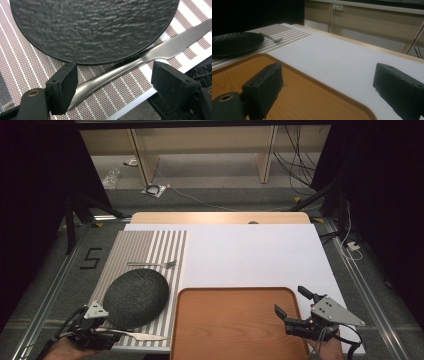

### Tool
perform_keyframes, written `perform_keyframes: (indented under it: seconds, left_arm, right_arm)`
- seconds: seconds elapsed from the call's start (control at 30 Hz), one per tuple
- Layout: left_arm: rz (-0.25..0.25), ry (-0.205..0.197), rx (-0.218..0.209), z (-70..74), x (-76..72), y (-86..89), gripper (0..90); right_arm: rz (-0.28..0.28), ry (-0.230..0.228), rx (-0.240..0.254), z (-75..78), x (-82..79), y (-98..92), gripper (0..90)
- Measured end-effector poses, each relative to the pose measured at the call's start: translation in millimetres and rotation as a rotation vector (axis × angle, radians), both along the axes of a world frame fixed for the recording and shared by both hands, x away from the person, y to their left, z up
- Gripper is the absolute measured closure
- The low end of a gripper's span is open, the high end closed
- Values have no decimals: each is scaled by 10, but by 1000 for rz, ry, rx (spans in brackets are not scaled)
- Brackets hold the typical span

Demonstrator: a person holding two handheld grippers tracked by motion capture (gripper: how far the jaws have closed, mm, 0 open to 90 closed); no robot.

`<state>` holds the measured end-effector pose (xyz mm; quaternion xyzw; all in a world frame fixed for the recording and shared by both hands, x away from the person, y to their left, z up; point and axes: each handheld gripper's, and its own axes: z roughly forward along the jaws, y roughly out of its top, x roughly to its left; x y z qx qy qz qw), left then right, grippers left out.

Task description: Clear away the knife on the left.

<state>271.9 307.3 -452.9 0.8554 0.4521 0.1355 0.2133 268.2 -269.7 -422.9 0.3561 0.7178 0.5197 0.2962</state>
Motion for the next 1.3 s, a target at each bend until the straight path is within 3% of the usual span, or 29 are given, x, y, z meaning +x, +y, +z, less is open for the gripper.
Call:
perform_keyframes:
  seconds: [0.13,0.3,0.47,0.83,1.1,1.3]
  left_arm:
    - [2,33,28,-33,37,36,221]
    - [6,68,19,-97,84,79,228]
    - [-14,103,40,-157,148,75,234]
    - [-47,129,34,-202,203,36,252]
    - [-106,146,74,-178,174,-42,292]
    - [-167,160,111,-147,135,-104,370]
  right_arm:
    - [-1,-1,1,1,0,-3,102]
    - [-1,-1,1,1,0,-4,103]
    - [4,4,-3,-2,0,7,103]
    - [5,5,-7,-3,-2,7,104]
    - [2,3,-7,1,0,1,106]
    - [2,8,-7,-1,-1,0,106]
